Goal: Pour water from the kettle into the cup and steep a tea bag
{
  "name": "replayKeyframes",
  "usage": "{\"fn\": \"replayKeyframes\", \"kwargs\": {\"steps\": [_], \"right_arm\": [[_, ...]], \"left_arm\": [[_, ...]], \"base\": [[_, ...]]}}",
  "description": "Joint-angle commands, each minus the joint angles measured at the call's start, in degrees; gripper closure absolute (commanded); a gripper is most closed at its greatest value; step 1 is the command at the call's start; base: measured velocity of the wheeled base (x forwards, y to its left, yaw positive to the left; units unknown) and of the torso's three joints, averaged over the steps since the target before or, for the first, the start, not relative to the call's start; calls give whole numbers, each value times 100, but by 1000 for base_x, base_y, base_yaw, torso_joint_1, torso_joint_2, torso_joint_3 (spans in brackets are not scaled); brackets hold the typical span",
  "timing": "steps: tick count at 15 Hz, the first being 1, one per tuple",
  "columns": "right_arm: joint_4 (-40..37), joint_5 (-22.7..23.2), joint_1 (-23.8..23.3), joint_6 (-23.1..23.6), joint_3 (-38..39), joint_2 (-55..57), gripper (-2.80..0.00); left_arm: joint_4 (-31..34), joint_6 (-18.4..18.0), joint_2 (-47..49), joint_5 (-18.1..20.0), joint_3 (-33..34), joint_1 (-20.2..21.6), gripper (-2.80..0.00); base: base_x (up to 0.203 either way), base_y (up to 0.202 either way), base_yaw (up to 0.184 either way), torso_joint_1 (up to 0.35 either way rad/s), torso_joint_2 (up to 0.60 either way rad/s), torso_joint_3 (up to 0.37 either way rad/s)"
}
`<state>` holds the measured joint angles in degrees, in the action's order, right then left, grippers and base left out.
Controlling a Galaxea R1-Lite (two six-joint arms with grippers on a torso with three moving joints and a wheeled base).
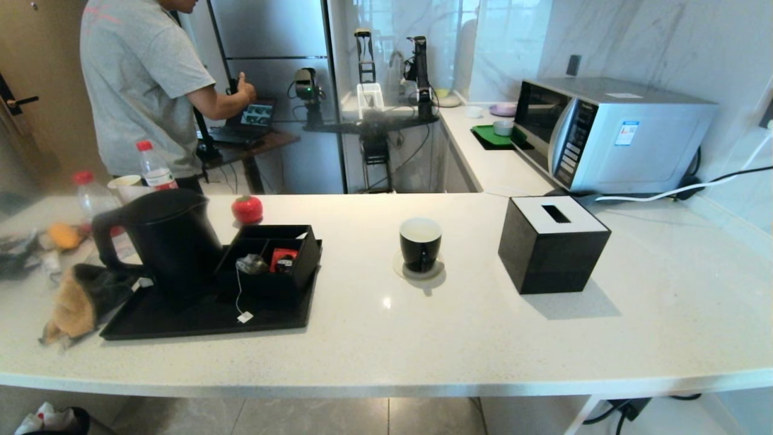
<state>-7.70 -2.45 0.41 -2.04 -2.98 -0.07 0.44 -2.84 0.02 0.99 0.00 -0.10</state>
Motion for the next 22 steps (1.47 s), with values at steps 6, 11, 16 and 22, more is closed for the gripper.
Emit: {"fn": "replayKeyframes", "kwargs": {"steps": [6, 11, 16, 22], "right_arm": [[-3, -1, 2, -7, -1, 7, 0], [-3, -1, -1, -5, -1, 7, 0], [-3, -1, 2, 1, -1, 7, 0], [-3, -1, 2, 1, -1, 7, 0]], "left_arm": [[0, -6, -2, -11, 0, 1, 0], [-18, 3, -2, -46, 0, 3, 0], [-24, 12, -2, -55, 0, 8, 0], [894, 90, 84, -197, -1098, 5, 0]], "base": [[0, 0, 0, 0, 0, 0], [0, 0, 0, 0, 0, 0], [0, 0, 0, 0, 0, 0], [0, 0, 0, 0, 0, 0]]}}
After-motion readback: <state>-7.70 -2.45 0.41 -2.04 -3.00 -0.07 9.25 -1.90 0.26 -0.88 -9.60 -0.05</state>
